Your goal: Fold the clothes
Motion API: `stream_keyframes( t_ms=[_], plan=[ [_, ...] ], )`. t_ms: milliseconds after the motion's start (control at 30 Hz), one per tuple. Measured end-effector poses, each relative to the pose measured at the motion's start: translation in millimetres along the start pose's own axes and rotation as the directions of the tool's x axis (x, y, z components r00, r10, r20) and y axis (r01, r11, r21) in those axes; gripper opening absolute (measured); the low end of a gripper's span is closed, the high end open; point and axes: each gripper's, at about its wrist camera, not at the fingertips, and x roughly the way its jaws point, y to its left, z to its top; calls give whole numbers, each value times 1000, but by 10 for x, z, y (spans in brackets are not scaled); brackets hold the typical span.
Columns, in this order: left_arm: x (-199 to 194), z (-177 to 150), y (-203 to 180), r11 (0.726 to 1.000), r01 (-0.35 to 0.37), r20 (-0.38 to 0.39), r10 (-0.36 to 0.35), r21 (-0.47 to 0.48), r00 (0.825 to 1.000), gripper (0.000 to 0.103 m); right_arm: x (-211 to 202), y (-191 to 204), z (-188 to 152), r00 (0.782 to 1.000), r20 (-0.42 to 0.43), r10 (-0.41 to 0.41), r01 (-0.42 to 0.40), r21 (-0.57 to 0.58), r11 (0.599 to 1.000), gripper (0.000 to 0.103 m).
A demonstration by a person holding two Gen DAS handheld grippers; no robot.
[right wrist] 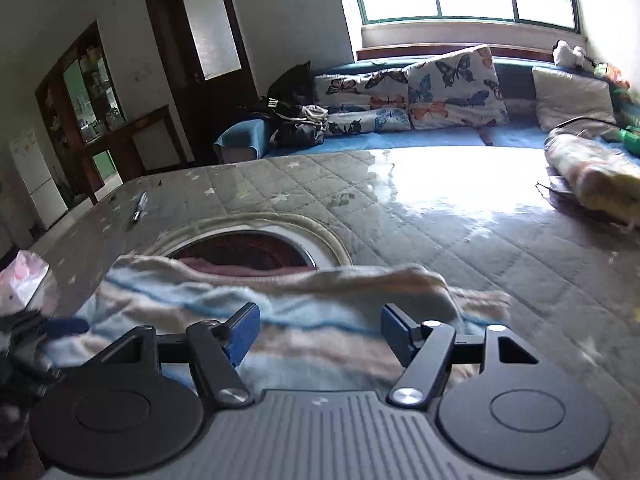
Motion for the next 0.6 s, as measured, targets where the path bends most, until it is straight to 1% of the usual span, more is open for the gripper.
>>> stream_keyframes(
  t_ms=[167, 200, 267, 300, 400, 533, 600],
  plan=[
    [8, -11, 11, 1000, 7, 2, -7, 0, 1000, 94, 308, -174, 88, 996, -39, -75, 76, 32, 997, 68],
    [5, -16, 15, 1000, 10, 4, -10, -2, 1000, 94, 327, -227, 87, 996, -39, -76, 78, 54, 996, 65],
    [4, -22, 22, 1000, 14, 4, -14, -1, 1000, 95, 320, -317, 93, 998, -27, -51, 54, 99, 994, 65],
    [3, -21, 23, 1000, 14, 3, -14, 0, 1000, 95, 293, -320, 100, 998, -19, -57, 58, 103, 993, 65],
    [-19, -4, 36, 1000, 14, 2, -14, -5, 1000, 95, 203, -285, 120, 997, 0, -75, 74, 80, 994, 65],
    [-92, 58, 90, 1000, 2, 19, -1, -25, 1000, 95, 135, -221, 97, 999, -6, -32, 32, 57, 998, 66],
    [-118, 98, 130, 999, -14, 30, 15, -35, 999, 95, 148, -182, 54, 999, -25, -28, 29, 40, 999, 66]
  ],
)
